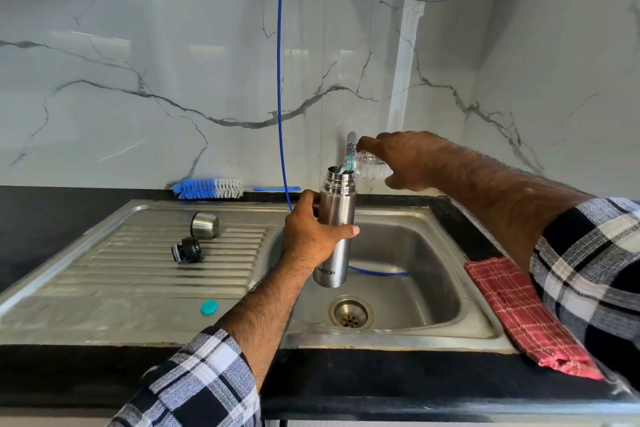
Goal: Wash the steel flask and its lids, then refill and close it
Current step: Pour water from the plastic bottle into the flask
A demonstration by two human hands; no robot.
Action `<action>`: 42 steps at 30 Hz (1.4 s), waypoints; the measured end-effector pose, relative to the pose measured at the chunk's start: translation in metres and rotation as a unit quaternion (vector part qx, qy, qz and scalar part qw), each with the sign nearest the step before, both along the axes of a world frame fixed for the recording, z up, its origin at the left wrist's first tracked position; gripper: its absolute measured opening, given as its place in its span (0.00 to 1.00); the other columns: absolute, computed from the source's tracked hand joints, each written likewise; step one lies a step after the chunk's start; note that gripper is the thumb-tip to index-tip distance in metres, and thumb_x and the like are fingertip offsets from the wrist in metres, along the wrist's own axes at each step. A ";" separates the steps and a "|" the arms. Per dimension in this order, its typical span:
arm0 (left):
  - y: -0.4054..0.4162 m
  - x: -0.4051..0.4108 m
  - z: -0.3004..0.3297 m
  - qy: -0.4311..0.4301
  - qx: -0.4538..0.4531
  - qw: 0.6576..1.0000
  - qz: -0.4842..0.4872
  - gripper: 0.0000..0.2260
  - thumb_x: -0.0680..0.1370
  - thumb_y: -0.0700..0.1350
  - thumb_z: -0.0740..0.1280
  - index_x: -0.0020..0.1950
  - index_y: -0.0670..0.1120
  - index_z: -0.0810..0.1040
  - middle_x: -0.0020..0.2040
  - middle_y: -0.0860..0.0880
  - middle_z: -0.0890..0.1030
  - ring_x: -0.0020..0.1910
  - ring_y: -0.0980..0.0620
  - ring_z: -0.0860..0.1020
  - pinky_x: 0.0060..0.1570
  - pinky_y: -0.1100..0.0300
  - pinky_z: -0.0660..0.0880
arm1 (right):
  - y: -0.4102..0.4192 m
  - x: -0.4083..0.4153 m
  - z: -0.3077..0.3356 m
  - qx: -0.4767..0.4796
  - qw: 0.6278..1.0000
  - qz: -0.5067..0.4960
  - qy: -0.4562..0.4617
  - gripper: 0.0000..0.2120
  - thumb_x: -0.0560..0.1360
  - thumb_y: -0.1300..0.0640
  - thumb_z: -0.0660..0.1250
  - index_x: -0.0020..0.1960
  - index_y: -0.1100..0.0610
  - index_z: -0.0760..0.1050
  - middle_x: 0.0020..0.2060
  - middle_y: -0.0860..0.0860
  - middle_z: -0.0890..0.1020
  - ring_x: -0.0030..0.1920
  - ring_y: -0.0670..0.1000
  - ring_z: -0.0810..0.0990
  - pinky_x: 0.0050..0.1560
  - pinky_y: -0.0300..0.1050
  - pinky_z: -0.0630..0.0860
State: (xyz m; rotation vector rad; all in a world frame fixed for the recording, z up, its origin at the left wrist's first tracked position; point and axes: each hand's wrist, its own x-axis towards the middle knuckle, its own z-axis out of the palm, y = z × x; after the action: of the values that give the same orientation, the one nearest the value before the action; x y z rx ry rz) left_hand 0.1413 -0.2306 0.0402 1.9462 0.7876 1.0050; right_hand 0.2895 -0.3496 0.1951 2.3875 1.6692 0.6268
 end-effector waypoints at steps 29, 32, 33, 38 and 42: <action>-0.004 0.004 0.004 0.001 0.000 1.000 -0.004 0.32 0.61 0.54 0.87 0.57 0.52 0.74 0.49 0.56 0.81 0.46 0.58 0.80 0.46 0.56 0.80 | 0.001 0.006 0.003 -0.010 1.000 -0.016 -0.012 0.47 0.77 0.59 0.74 0.85 0.44 0.49 0.66 0.52 0.78 0.54 0.54 0.81 0.53 0.51 0.84; -0.005 0.003 0.004 0.000 -0.005 1.000 -0.003 0.31 0.61 0.54 0.87 0.56 0.52 0.74 0.49 0.57 0.81 0.46 0.58 0.80 0.45 0.57 0.80 | 0.001 0.006 0.004 -0.012 1.000 -0.016 -0.015 0.47 0.77 0.60 0.74 0.85 0.45 0.49 0.65 0.52 0.78 0.54 0.54 0.82 0.52 0.51 0.84; -0.005 0.003 0.004 0.000 -0.004 1.000 -0.004 0.31 0.61 0.53 0.87 0.56 0.52 0.74 0.49 0.57 0.81 0.46 0.58 0.80 0.45 0.57 0.80 | 0.001 0.006 0.004 -0.012 1.000 -0.016 -0.017 0.47 0.77 0.60 0.74 0.85 0.45 0.50 0.65 0.52 0.78 0.54 0.54 0.82 0.52 0.51 0.84; -0.006 0.002 0.004 0.001 -0.003 1.000 -0.005 0.31 0.61 0.53 0.87 0.57 0.52 0.74 0.49 0.58 0.80 0.46 0.60 0.79 0.46 0.57 0.79 | 0.002 0.006 0.004 -0.014 1.000 -0.015 -0.018 0.47 0.77 0.60 0.74 0.85 0.45 0.50 0.67 0.53 0.78 0.56 0.55 0.82 0.53 0.51 0.83; -0.006 0.003 0.003 0.003 0.000 1.000 -0.002 0.32 0.61 0.54 0.87 0.57 0.52 0.74 0.51 0.56 0.81 0.48 0.57 0.81 0.49 0.53 0.82 | 0.000 0.005 0.004 -0.014 1.000 -0.014 -0.023 0.47 0.76 0.61 0.74 0.85 0.45 0.50 0.66 0.53 0.78 0.56 0.55 0.81 0.51 0.49 0.82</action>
State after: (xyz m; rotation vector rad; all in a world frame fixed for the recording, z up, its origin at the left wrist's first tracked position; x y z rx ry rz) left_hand 0.1444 -0.2362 0.0434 1.9508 0.7881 0.9971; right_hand 0.2940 -0.3492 0.1994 2.3534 1.6118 0.6445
